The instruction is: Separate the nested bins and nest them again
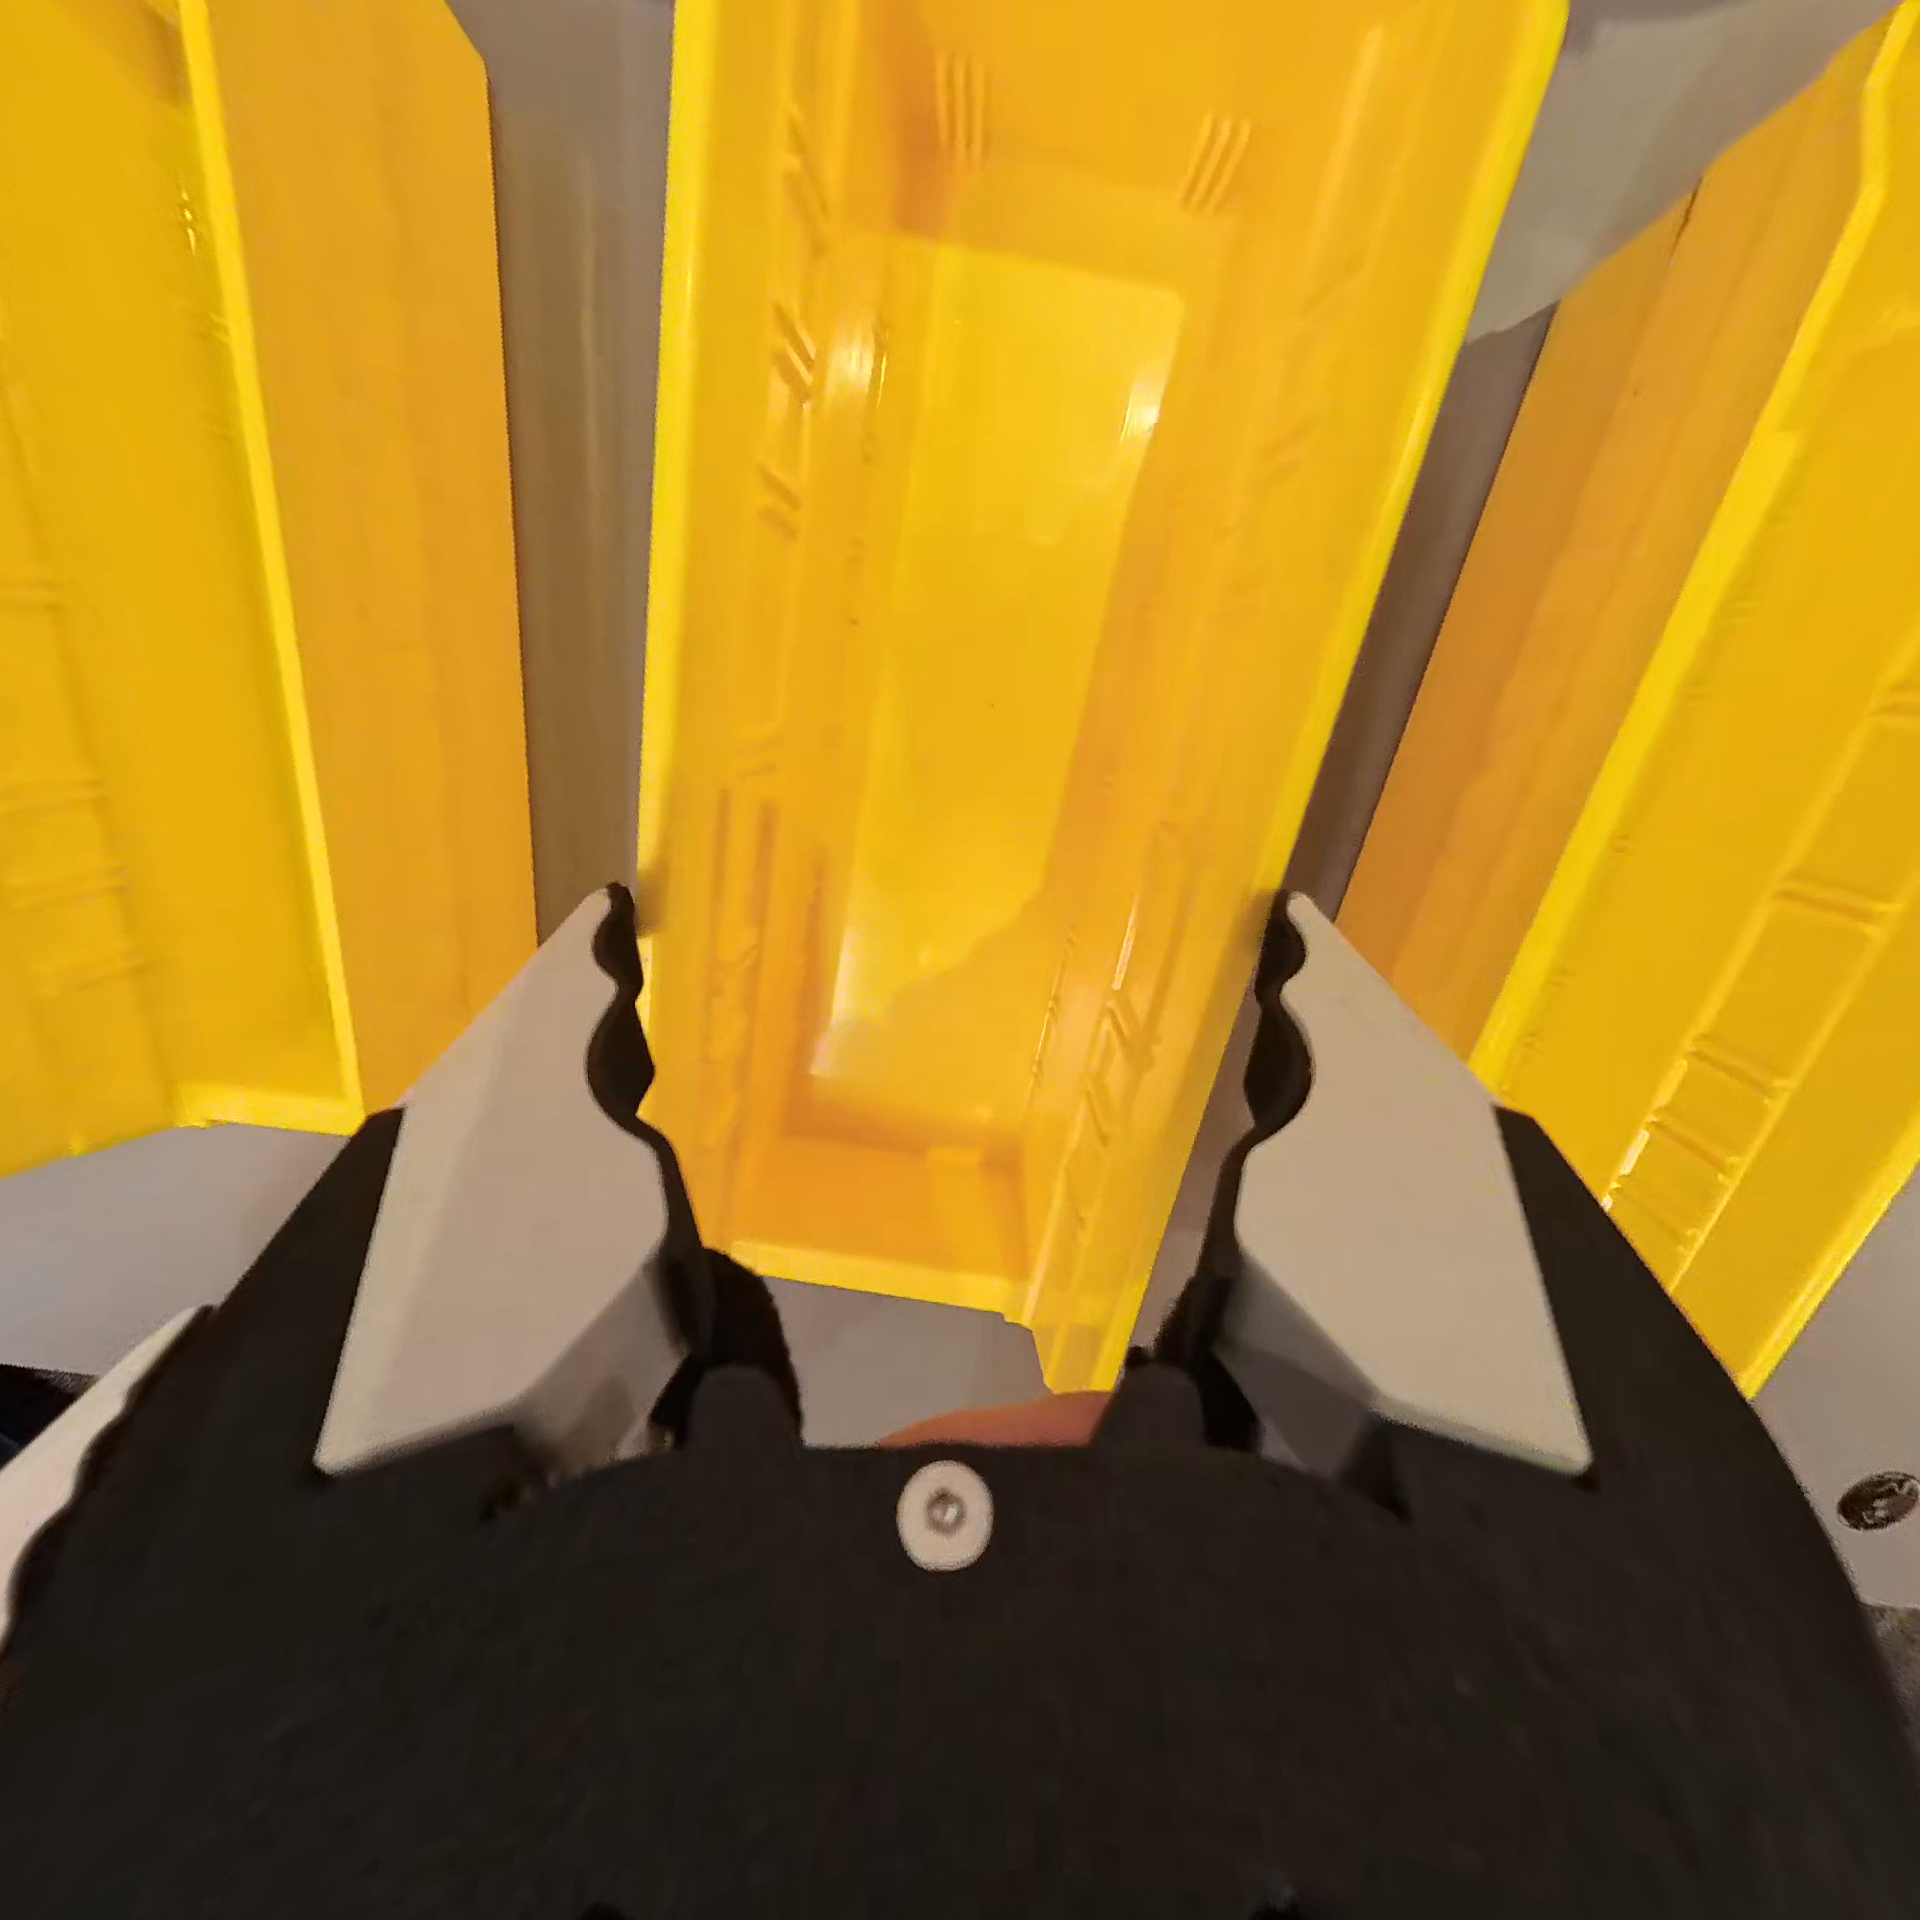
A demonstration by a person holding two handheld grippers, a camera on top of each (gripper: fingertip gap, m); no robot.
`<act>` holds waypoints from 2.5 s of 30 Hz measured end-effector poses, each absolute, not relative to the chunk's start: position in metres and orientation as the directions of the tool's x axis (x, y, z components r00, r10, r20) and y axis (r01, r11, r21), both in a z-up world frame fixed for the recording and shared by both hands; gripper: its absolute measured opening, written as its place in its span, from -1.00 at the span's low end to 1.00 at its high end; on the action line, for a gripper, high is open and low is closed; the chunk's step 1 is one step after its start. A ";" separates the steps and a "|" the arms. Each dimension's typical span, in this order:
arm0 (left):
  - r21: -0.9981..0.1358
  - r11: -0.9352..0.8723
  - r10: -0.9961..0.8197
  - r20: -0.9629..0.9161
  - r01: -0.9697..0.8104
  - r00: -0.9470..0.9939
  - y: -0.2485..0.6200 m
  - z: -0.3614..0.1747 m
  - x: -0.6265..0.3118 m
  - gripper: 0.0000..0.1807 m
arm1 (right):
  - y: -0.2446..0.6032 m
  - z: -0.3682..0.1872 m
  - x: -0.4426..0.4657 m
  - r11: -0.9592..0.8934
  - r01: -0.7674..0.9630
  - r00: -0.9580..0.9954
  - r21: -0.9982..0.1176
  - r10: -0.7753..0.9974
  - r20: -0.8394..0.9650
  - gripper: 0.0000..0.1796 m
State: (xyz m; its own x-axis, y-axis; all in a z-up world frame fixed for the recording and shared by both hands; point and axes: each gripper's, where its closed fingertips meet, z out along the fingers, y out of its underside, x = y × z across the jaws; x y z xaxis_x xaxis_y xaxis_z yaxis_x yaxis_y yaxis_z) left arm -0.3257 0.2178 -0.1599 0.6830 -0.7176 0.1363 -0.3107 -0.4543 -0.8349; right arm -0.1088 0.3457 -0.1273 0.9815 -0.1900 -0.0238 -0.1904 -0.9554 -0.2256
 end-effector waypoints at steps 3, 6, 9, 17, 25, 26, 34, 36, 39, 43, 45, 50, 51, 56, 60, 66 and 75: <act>-0.826 -0.464 -0.720 0.140 -0.321 0.679 0.217 -0.162 -0.323 -0.11 | 0.345 -0.131 -0.109 -0.976 -0.141 0.987 -0.163 -0.151 0.051 0.37; -0.827 -0.457 -0.721 0.129 -0.327 0.681 0.218 -0.161 -0.322 -0.13 | 0.347 -0.130 -0.109 -0.976 -0.159 0.982 -0.150 -0.172 0.076 0.26; -0.822 -0.448 -0.725 0.105 -0.351 0.680 0.219 -0.165 -0.321 -0.13 | 0.347 -0.127 -0.109 -0.980 -0.148 0.983 -0.136 -0.160 0.084 0.08; -0.815 -0.444 -0.731 0.089 -0.373 0.676 0.217 -0.168 -0.322 -0.13 | 0.342 -0.118 -0.103 -0.982 -0.148 0.984 -0.113 -0.158 0.086 -0.04; -0.797 -0.465 -0.731 0.100 -0.385 0.676 0.215 -0.174 -0.321 -0.14 | 0.335 -0.096 -0.099 -0.979 -0.159 0.981 -0.124 -0.171 0.093 -0.07; -0.797 -0.462 -0.732 0.096 -0.388 0.675 0.215 -0.174 -0.321 -0.14 | 0.335 -0.095 -0.099 -0.980 -0.157 0.981 -0.125 -0.169 0.093 -0.07; -0.793 -0.466 -0.731 0.095 -0.392 0.676 0.215 -0.175 -0.322 -0.14 | 0.335 -0.088 -0.097 -0.976 -0.170 0.980 -0.138 -0.182 0.085 -0.06; -0.791 -0.467 -0.732 0.096 -0.394 0.675 0.215 -0.176 -0.322 -0.14 | 0.334 -0.095 -0.099 -0.979 -0.166 0.981 -0.118 -0.176 0.082 -0.02; -0.790 -0.466 -0.732 0.093 -0.397 0.675 0.215 -0.176 -0.322 -0.14 | 0.331 -0.110 -0.104 -0.983 -0.167 0.983 -0.081 -0.172 0.064 0.06; -0.785 -0.469 -0.733 0.090 -0.405 0.674 0.215 -0.179 -0.322 -0.14 | 0.330 -0.130 -0.108 -0.987 -0.155 0.985 -0.051 -0.159 0.070 0.28; -0.784 -0.468 -0.734 0.087 -0.408 0.674 0.216 -0.179 -0.322 -0.14 | 0.338 -0.128 -0.105 -0.989 -0.126 0.986 -0.080 -0.134 0.101 0.30; -0.777 -0.471 -0.737 0.088 -0.417 0.670 0.215 -0.181 -0.321 -0.14 | 0.369 -0.102 -0.093 -0.978 -0.051 0.972 -0.203 -0.095 0.216 0.27; -0.775 -0.471 -0.738 0.085 -0.421 0.669 0.214 -0.182 -0.320 -0.13 | 0.374 -0.099 -0.088 -0.974 -0.059 0.966 -0.217 -0.111 0.234 0.40; -0.771 -0.463 -0.744 0.071 -0.436 0.664 0.213 -0.184 -0.320 -0.12 | 0.385 -0.117 -0.099 -0.970 -0.125 0.985 -0.208 -0.146 0.087 0.44; -0.767 -0.464 -0.743 0.064 -0.444 0.666 0.215 -0.187 -0.322 -0.12 | 0.384 -0.133 -0.085 -0.972 -0.143 0.978 -0.188 -0.167 0.121 0.46; -0.754 -0.484 -0.742 0.085 -0.443 0.665 0.215 -0.190 -0.320 -0.13 | 0.386 -0.134 -0.086 -0.972 -0.150 0.983 -0.180 -0.167 0.082 0.21; -0.751 -0.475 -0.743 0.063 -0.459 0.667 0.216 -0.192 -0.322 -0.13 | 0.382 -0.129 -0.090 -0.984 -0.127 0.987 -0.125 -0.137 0.082 -0.02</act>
